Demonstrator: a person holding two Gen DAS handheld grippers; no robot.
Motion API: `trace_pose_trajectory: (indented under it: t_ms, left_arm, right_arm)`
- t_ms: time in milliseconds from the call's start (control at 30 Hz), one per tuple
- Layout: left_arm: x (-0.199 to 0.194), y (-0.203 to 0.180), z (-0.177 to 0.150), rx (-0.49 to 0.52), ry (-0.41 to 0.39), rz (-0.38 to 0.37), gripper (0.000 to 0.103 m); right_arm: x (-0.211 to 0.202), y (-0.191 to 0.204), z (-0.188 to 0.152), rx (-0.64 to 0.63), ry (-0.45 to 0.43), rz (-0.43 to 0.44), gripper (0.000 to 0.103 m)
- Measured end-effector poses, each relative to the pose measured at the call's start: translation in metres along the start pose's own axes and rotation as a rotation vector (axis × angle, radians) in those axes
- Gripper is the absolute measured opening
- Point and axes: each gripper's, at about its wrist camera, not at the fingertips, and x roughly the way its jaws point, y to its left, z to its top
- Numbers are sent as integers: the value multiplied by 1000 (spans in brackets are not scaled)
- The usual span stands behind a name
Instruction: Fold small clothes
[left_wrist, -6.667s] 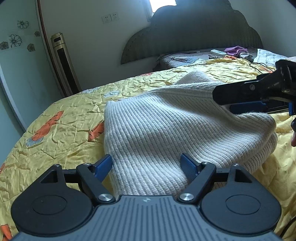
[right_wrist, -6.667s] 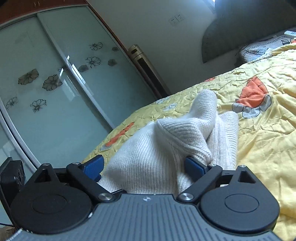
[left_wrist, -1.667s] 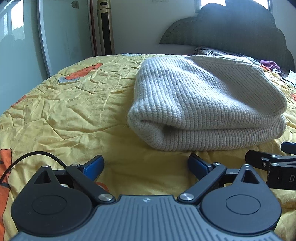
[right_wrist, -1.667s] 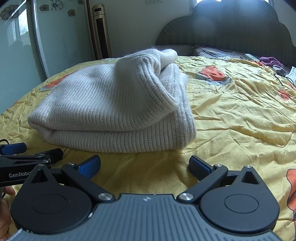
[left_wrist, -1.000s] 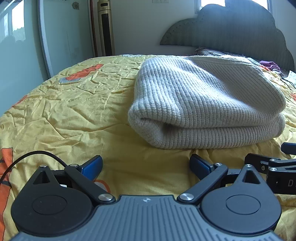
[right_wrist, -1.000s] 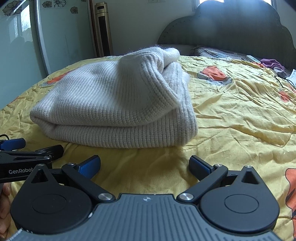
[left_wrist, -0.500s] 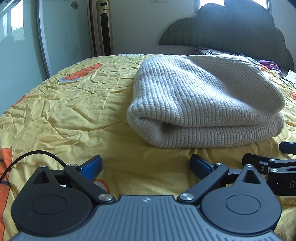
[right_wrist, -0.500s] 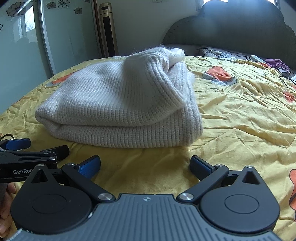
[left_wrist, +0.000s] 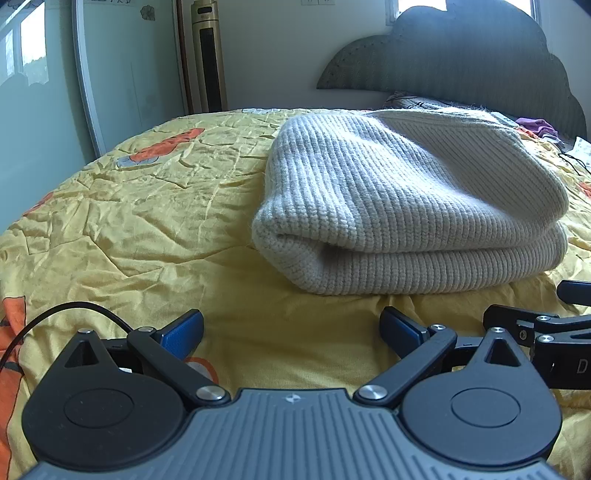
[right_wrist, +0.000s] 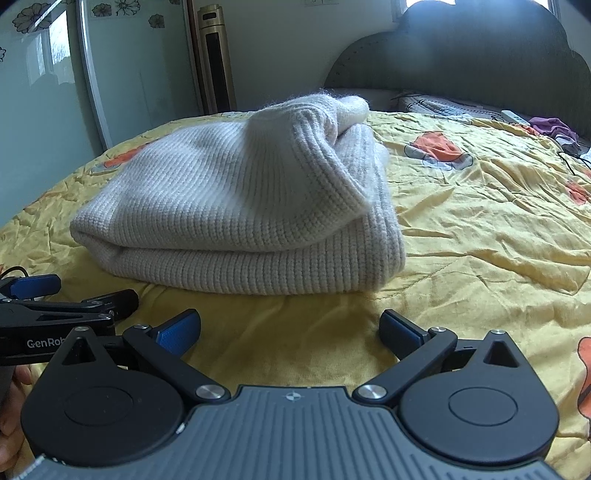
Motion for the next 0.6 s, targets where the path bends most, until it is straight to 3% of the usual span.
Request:
trace_pose_trajectory:
  t_ms: [600]
  left_arm:
    - [1,1,0,-3,3,-7,103]
  right_arm:
    - [1,2,0,-19,7,-16,103]
